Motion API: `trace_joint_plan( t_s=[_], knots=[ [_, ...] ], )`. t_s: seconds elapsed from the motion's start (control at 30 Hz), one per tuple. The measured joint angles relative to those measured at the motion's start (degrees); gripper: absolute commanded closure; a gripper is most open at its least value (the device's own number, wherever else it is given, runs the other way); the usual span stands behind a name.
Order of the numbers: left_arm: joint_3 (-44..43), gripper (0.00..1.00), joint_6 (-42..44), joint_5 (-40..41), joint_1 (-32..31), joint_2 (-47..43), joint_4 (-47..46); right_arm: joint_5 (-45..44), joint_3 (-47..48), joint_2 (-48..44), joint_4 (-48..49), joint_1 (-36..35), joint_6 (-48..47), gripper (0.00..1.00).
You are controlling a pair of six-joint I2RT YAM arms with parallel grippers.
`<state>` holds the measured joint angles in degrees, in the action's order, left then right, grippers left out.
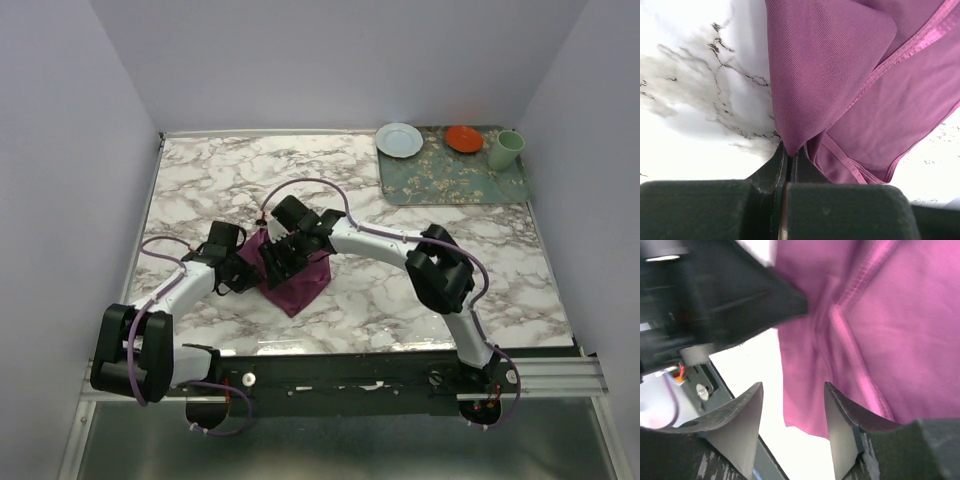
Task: Fold the napkin, place the utensils inside, and roll it up
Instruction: Roll the napkin with the utensil
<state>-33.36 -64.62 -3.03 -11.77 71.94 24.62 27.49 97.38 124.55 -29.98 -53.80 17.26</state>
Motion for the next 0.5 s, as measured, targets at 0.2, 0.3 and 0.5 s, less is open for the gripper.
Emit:
trace_joint_plan(
  t_s=[0.2,0.3,0.5],
  knots=[
    [-2.25,1.0,-0.04,0.0,-0.31,2.27,1.84,-12.35,-0.31,-2.71,1.36,-7.43,-0.9,0.39],
    [-2.71,1.0,-0.04,0.09,-0.26,2.49,2.62,-17.22,-1.97,-2.6,2.95,-9.16,-1.14,0.38],
    [-3.3,1.0,-0.24,0.02,-0.33,3.08,3.37,-26.21,-3.1,-1.66,5.79,-10.86,-2.58,0.39]
  ],
)
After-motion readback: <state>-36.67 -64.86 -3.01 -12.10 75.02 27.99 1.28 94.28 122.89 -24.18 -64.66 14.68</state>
